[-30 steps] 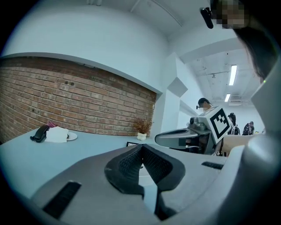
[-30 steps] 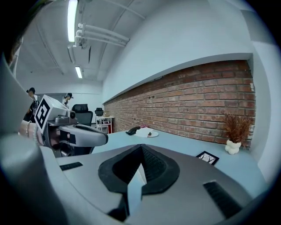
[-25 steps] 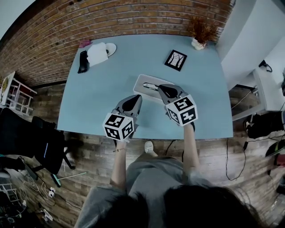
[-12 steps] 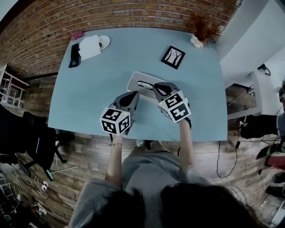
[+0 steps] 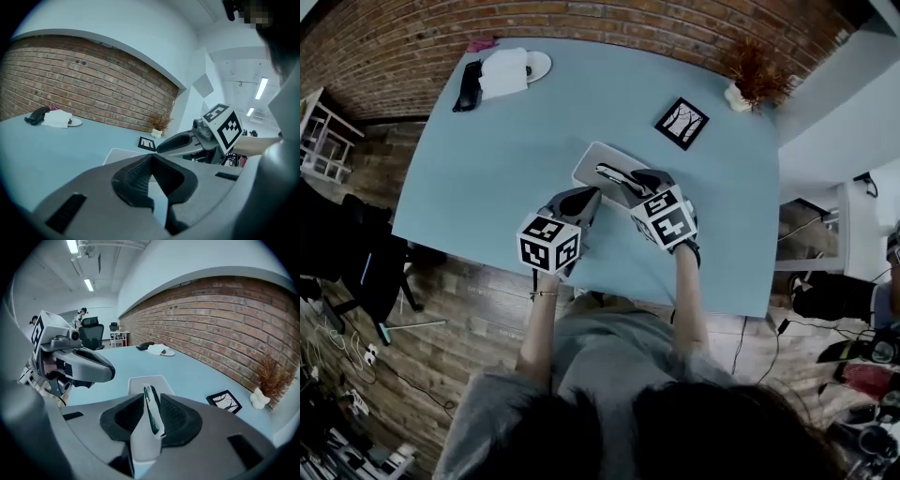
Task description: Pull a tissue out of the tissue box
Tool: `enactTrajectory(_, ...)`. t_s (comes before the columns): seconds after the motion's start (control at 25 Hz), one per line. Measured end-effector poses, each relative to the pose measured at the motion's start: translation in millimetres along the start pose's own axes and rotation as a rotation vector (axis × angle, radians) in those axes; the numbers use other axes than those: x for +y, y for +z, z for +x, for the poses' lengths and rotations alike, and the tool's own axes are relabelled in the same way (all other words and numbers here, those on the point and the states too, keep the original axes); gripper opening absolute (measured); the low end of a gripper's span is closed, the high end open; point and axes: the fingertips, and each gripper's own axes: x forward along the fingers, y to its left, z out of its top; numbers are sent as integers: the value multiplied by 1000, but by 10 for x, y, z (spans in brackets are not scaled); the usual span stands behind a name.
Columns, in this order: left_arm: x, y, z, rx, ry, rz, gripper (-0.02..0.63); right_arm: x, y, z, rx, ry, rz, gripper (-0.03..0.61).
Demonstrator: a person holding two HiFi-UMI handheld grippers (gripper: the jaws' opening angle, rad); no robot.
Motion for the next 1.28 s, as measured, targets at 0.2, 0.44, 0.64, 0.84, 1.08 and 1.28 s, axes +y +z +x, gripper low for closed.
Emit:
enactTrajectory(0.2,77,-48,25,13,15,-7,3,9,-55,162,42,26,-12,118)
enactTrajectory(0.44,155,-82,58,23,26,-17,3,-14,-126,324,95,20,-35,118)
enactTrajectory(0.64,218,-96,54,30,38,-25,3,-24,-148,401,133,14,-67,83)
enactTrajectory(0.84,268,-96,31,31,47,-29,3,-32,-160,440,163,6,-115,11)
enactTrajectory(1.08,294,-112,25,33,49,-35,3,-53,-110,418,148,4,-106,3)
enactTrajectory(1.28,300,-98,9,31,46,-33,3,-51,-46,393,132,-1,-107,3)
